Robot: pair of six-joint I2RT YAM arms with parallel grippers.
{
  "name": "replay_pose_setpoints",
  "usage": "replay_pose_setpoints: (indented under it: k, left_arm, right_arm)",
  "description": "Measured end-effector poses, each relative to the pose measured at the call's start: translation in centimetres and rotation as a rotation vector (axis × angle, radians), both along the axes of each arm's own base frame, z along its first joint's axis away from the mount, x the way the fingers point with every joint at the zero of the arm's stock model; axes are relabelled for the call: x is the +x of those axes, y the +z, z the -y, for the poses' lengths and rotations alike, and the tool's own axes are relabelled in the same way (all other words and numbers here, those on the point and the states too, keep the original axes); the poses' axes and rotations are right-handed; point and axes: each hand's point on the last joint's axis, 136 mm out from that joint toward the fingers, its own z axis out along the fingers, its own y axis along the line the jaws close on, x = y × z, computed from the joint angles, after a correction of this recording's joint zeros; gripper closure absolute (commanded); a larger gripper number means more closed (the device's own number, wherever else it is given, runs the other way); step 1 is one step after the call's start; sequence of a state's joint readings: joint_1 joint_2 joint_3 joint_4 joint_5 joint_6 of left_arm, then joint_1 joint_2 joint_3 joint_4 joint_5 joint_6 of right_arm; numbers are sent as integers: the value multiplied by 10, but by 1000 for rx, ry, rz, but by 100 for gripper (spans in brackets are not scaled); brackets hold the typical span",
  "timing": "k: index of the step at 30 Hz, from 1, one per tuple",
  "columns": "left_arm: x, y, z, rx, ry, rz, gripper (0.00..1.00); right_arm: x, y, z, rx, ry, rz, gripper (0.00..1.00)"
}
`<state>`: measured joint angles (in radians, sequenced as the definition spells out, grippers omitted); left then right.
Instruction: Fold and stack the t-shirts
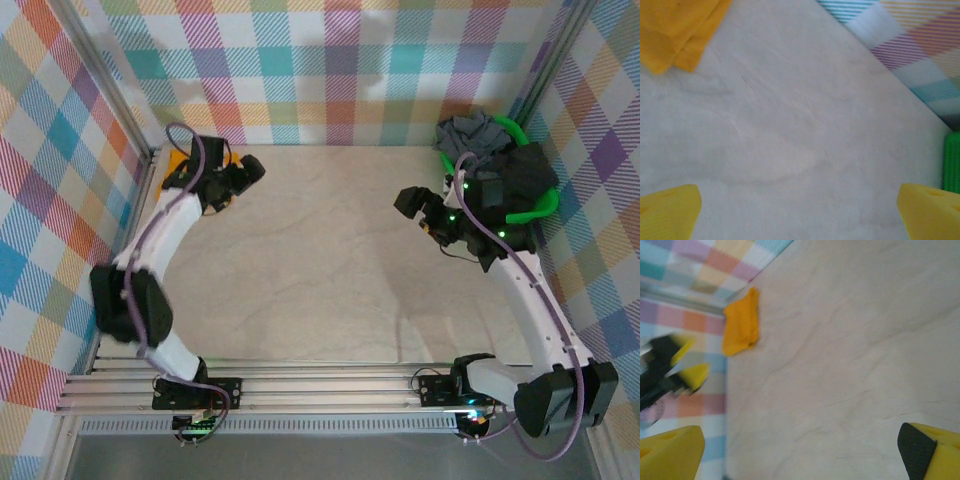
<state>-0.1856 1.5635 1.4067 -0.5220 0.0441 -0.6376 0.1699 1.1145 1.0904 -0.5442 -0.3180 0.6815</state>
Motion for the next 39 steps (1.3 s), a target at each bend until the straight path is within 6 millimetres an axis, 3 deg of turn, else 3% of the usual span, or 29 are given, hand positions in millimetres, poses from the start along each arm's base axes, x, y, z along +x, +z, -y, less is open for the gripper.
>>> replay_pose_setpoints:
  k: [2, 5, 7, 9, 12, 15, 19, 26, 30, 32, 34, 37, 39]
  left_arm:
    - [-37, 8, -8, 58, 54, 37, 0]
    - [-89, -5, -49, 243, 227, 42, 0]
    - [-119, -28, -74, 389, 255, 31, 0]
    - [-145, -58, -93, 543, 204, 11, 0]
    - [-171, -103, -111, 649, 140, -14, 0]
    - [-185, -140, -132, 690, 151, -41, 0]
    - [-169, -161, -140, 707, 132, -71, 0]
    - [-83, -175, -136, 631, 102, -1, 0]
    - [-41, -164, -123, 593, 51, 95, 0]
    - [-42, -155, -118, 580, 44, 182, 0]
    - [-62, -154, -117, 570, 59, 277, 0]
    - [-90, -178, -118, 570, 51, 266, 0]
    - [-84, -189, -113, 577, 8, 241, 0]
  right_arm:
    - [-1, -7, 24, -115, -97, 1, 0]
    - [-1, -29, 60, -315, -192, 70, 0]
    - [-8, -64, 79, -459, -199, 118, 0]
    - [-19, -113, 94, -601, -179, 123, 0]
    - [-30, -169, 111, -725, -151, 90, 0]
    - [-25, -195, 123, -777, -150, 42, 0]
    - [2, -208, 128, -791, -145, 52, 0]
    - [65, -203, 128, -748, -152, 161, 0]
    - [87, -189, 126, -719, -157, 240, 0]
    - [86, -185, 122, -707, -154, 304, 0]
    - [74, -189, 119, -699, -159, 365, 0]
    - [52, -210, 120, -701, -153, 347, 0]
    - [55, -211, 120, -703, -151, 344, 0]
